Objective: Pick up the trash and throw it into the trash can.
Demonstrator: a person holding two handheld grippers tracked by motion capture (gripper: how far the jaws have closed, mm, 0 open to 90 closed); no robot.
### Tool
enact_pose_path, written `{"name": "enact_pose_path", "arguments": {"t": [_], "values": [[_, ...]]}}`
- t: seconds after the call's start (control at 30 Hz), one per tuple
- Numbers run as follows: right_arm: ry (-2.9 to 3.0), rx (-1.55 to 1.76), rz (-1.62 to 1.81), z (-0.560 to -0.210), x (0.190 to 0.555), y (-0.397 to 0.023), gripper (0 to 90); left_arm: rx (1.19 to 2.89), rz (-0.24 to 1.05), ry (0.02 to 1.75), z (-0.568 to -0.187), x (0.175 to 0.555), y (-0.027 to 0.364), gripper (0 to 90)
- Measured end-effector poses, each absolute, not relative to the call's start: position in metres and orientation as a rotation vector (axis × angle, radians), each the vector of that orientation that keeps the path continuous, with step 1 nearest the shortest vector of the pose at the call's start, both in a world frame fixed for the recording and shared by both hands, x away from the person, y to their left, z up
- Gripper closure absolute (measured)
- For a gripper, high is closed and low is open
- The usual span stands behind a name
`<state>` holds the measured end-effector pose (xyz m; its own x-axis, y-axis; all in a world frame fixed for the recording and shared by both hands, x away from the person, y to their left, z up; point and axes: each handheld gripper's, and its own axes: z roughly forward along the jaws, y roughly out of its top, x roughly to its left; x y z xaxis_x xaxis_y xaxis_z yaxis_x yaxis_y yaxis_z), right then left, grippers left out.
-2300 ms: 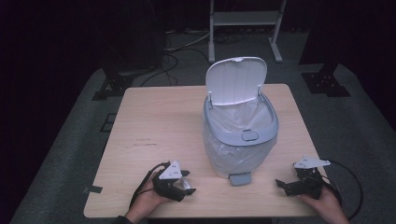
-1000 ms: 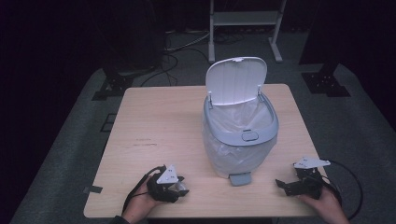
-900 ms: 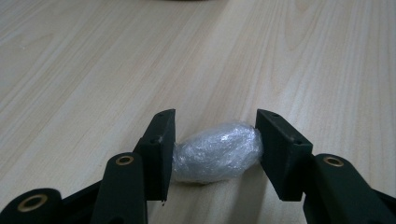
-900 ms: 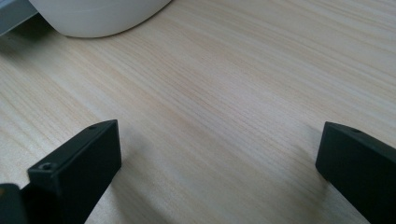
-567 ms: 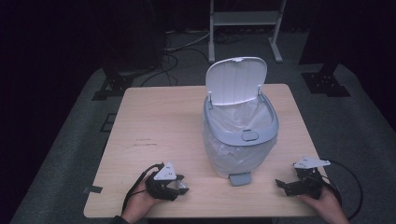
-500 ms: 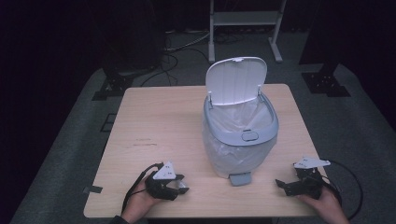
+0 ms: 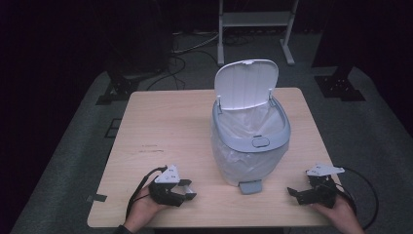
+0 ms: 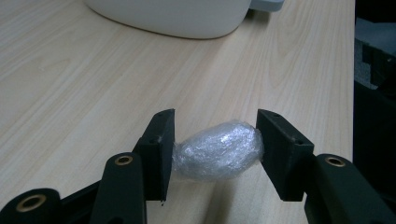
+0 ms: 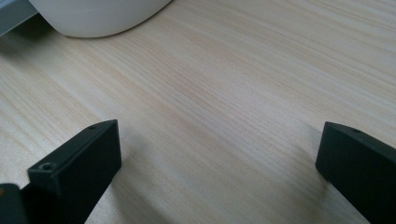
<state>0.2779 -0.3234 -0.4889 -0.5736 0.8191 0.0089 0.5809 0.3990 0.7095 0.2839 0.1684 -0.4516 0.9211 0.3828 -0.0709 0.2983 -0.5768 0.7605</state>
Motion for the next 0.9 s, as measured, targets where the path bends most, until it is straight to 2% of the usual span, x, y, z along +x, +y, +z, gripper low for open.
{"name": "enact_pose_path", "arguments": {"t": [0.33,0.9], "values": [[2.320,1.214,0.972,-0.489,0.278,-0.323,0.0,2.179,0.086,0.479,-0.441,0.290,0.171,48.5],[2.319,1.213,0.972,-0.489,0.278,-0.323,0.0,2.106,0.104,0.417,-0.405,0.299,0.168,48.5]]}}
